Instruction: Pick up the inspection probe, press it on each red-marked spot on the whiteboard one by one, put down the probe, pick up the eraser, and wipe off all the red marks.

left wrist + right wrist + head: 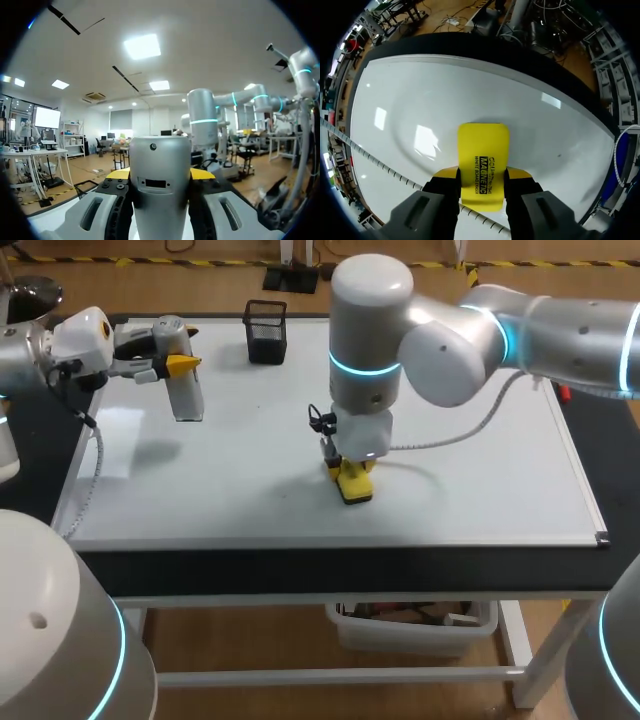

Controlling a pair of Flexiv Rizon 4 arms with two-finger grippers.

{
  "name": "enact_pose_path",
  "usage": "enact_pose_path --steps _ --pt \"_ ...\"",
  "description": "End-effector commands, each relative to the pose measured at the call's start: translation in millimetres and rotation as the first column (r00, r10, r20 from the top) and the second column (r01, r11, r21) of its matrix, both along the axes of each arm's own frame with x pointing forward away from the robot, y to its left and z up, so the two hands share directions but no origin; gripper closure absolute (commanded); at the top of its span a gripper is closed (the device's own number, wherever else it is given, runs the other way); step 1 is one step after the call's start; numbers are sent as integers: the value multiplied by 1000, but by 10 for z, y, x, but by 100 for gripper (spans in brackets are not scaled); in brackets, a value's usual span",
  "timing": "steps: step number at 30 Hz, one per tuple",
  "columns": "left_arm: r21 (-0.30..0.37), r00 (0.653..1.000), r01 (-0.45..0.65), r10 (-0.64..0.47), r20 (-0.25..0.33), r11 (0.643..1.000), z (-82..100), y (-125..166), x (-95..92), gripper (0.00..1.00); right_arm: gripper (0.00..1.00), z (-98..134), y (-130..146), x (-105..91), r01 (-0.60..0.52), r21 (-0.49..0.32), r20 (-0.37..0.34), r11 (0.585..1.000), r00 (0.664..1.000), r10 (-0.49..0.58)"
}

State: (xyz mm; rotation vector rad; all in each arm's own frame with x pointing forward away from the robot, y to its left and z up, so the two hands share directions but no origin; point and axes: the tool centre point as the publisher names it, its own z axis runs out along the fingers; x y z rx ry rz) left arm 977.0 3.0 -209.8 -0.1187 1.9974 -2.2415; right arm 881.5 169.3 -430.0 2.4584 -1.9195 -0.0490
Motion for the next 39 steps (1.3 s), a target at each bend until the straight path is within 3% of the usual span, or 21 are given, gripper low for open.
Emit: enact_pose_path --steps 1,19,39 --pt "-1 1000 -4 4 2 1000 7 -8 -9 100 100 -12 -117 11 10 -2 3 1000 1000 -10" --pt "-1 1000 -4 4 2 1000 7 -8 -9 100 100 -28 -630 163 130 -28 13 991 991 -130" --pt "-1 1000 -4 4 2 1000 7 -8 -9 100 100 354 -811 396 150 -20 30 989 988 -149"
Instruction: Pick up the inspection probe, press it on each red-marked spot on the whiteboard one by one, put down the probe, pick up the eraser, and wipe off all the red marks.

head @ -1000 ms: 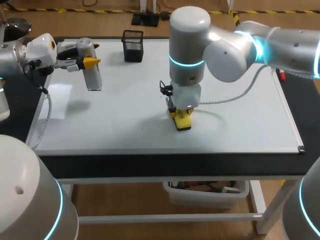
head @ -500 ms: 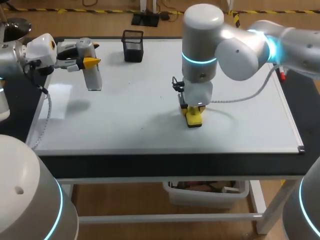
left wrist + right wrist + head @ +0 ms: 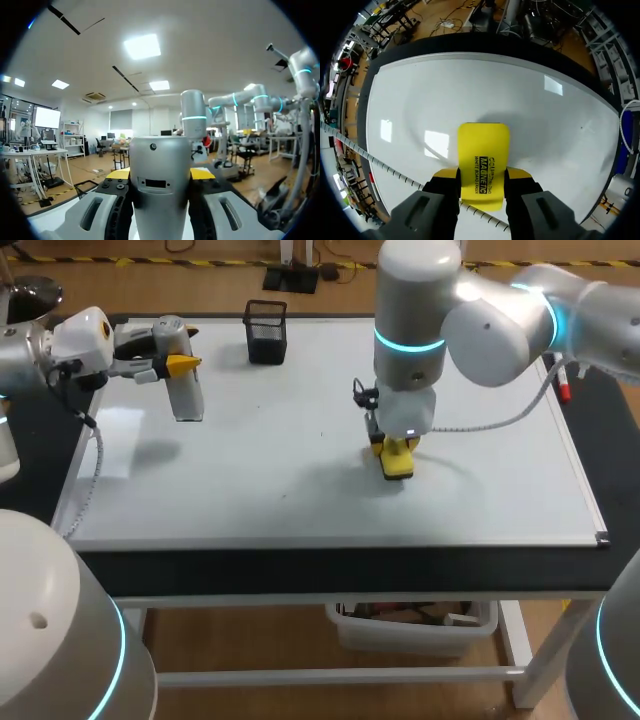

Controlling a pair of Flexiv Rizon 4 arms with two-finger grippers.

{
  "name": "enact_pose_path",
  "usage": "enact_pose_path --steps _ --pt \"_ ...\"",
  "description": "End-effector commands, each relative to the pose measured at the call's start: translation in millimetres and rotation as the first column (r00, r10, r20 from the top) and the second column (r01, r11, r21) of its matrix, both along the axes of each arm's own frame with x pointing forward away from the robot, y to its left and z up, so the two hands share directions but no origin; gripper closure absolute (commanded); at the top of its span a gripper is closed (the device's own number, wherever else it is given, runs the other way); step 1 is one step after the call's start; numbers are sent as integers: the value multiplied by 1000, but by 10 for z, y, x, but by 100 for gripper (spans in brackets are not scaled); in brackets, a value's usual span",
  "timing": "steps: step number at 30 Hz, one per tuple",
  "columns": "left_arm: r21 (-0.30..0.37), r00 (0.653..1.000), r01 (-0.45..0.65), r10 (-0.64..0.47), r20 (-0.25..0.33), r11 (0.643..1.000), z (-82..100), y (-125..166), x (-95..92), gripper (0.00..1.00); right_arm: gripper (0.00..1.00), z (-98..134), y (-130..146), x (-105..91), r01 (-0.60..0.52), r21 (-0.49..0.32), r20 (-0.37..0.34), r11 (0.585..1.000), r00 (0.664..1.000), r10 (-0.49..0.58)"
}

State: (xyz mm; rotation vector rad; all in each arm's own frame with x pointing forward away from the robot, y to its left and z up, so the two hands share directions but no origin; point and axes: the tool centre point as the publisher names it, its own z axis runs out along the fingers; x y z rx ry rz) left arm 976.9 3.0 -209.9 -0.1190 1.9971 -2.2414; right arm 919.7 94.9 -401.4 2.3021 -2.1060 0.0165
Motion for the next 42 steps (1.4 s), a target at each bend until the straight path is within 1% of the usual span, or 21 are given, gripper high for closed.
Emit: enact_pose_path --steps 1,16,18,19,22,24,25,27,30,32,33,34,36,38,42 --pt "-1 1000 -4 4 2 1000 8 -8 -8 100 100 68 -67 14 -6 7 -5 1000 1000 6" --pt "-1 1000 -4 4 2 1000 8 -8 -8 100 100 68 -67 14 -6 7 -5 1000 1000 6" --pt "-1 1000 -4 4 2 1000 8 -8 -8 100 100 25 2 2 -7 39 -28 999 1000 8" --pt "-1 1000 -4 4 2 1000 8 -8 -8 100 100 13 39 44 -25 22 -17 999 1000 26" --pt "-1 1000 -4 4 2 1000 8 -8 -8 100 100 3 88 294 -30 29 7 999 1000 30" --pt "-1 1000 -4 4 2 1000 8 -8 -8 100 100 -4 119 515 -49 26 23 998 999 48" --pt "-1 1000 -4 4 2 1000 8 -8 -8 100 100 -12 127 632 -57 5 33 998 998 56" --pt "-1 1000 -4 4 2 1000 8 -8 -8 100 100 -20 138 883 -69 -9 39 998 997 69" --pt "-1 1000 -4 4 2 1000 8 -8 -8 100 100 45 165 1226 -87 -61 76 994 993 92" --pt "-1 1000 -4 4 2 1000 8 -8 -8 100 100 83 186 1447 -83 -50 73 995 994 86" --pt "-1 1000 -4 4 2 1000 8 -8 -8 100 100 97 204 1547 -90 -57 82 994 992 95" --pt "-1 1000 -4 4 2 1000 8 -8 -8 100 100 104 220 1642 -87 -64 83 994 992 93" --pt "-1 1000 -4 4 2 1000 8 -8 -8 100 100 121 262 1802 -85 -44 71 995 994 88" --pt "-1 1000 -4 4 2 1000 8 -8 -8 100 100 124 312 1939 -85 -52 66 995 994 88" --pt "-1 1000 -4 4 2 1000 8 -8 -8 100 100 117 378 2199 -57 -20 20 998 998 58"
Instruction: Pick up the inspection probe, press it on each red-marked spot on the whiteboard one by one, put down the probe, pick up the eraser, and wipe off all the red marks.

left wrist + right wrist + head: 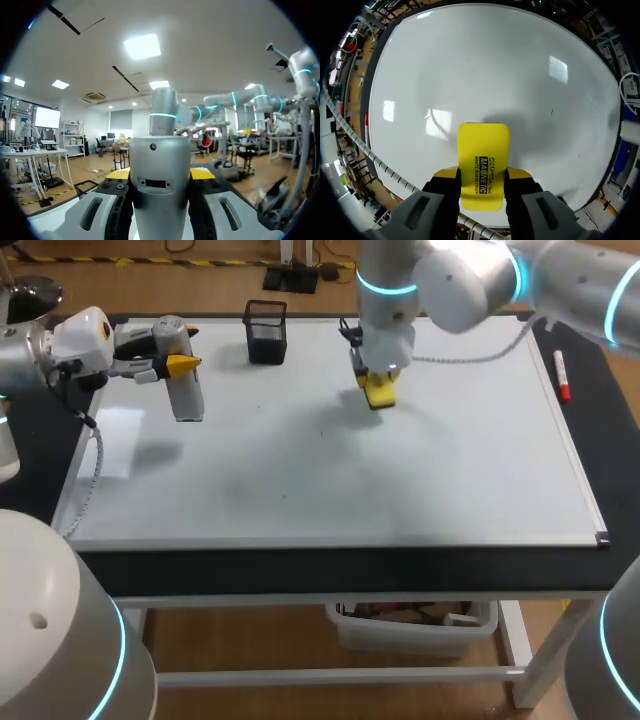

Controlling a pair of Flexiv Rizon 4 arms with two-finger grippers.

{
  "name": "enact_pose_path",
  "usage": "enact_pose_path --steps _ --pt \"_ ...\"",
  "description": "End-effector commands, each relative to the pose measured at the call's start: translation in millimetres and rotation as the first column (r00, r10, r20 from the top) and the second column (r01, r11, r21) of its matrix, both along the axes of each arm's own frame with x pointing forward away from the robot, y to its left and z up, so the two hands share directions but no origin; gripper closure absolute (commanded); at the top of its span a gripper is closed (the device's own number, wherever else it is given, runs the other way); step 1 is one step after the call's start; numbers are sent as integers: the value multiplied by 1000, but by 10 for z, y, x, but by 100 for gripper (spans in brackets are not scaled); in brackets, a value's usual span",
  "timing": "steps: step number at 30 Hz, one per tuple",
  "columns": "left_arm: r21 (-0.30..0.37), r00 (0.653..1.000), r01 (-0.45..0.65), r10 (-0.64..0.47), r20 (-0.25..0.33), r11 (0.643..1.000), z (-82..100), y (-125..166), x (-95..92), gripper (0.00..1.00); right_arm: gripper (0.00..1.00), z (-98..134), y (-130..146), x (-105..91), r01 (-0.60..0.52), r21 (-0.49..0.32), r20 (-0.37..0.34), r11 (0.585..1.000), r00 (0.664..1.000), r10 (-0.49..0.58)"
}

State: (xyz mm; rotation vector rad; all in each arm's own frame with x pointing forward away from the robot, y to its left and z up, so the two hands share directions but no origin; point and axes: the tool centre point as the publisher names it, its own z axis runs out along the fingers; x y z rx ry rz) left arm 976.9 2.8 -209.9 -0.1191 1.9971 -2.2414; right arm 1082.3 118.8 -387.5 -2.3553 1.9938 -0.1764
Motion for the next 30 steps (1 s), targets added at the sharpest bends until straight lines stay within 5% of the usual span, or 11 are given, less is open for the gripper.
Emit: enact_pose_path --steps 1,12,30 --pt "-1 1000 -4 4 3 1000 8 -7 -8 100 100 -34 149 639 29 -8 -113 1000 993 -30" --pt "-1 1000 -4 4 3 1000 8 -7 -8 100 100 -132 250 1160 111 -34 -186 993 976 -116" --pt "-1 1000 -4 4 3 1000 8 -7 -8 100 100 -263 485 1419 179 10 -234 984 957 -171"
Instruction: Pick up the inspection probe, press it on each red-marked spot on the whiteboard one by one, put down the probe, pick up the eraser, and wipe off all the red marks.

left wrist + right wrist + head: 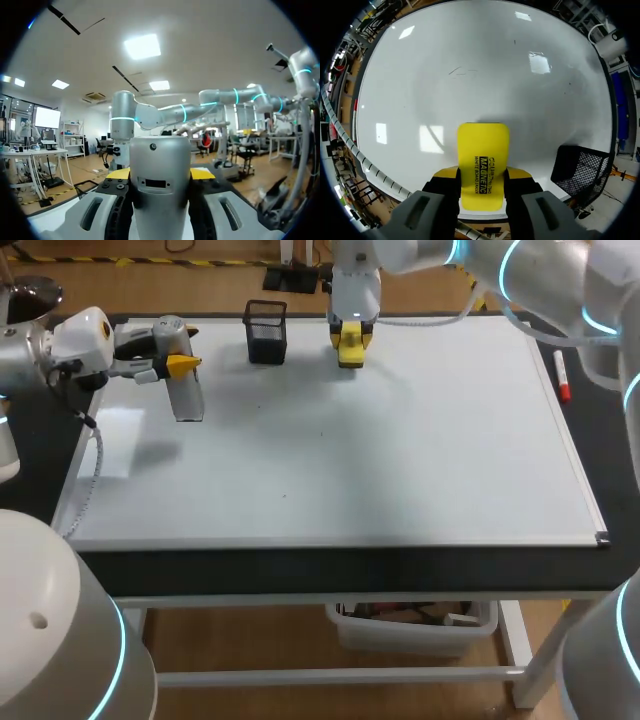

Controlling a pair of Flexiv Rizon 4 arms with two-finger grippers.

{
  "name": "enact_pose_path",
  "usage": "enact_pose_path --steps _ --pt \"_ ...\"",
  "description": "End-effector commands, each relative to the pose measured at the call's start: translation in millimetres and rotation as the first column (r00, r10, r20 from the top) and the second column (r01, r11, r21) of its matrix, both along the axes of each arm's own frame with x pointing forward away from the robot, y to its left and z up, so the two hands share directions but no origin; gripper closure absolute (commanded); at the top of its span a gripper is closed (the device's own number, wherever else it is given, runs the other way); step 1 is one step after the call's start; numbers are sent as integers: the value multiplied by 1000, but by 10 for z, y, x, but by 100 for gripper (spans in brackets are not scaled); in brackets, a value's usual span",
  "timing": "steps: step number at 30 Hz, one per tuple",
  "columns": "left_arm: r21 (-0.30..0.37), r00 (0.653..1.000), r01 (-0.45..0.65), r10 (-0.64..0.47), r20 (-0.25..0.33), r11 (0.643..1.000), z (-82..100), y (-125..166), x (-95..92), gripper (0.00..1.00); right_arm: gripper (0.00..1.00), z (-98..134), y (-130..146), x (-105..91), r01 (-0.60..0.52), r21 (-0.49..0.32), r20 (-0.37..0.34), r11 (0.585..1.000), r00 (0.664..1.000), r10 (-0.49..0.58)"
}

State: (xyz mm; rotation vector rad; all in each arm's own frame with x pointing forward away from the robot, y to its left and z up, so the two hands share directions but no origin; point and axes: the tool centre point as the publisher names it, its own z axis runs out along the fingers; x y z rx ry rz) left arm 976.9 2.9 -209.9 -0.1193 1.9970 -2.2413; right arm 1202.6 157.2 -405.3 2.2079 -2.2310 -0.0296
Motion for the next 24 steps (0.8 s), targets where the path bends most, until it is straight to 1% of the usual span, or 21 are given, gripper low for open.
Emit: enact_pose_path --steps 1,5,10,16,20,24 --pt "-1 1000 -4 4 2 1000 8 -7 -7 100 100 -90 121 229 -4 -23 -103 1000 995 2" --pt "-1 1000 -4 4 2 1000 8 -7 -7 100 100 -112 176 257 -7 -38 -102 999 995 3" --pt "-1 1000 -4 4 2 1000 8 -7 -7 100 100 -163 224 242 -23 -56 -89 998 996 18" --pt "-1 1000 -4 4 2 1000 8 -7 -7 100 100 -241 234 227 -16 -59 -84 998 996 11" --pt "-1 1000 -4 4 2 1000 8 -7 -7 100 100 -264 232 234 -20 -63 -69 998 997 16" --pt "-1 1000 -4 4 2 1000 8 -7 -7 100 100 -285 224 233 -16 -55 -72 998 997 12"
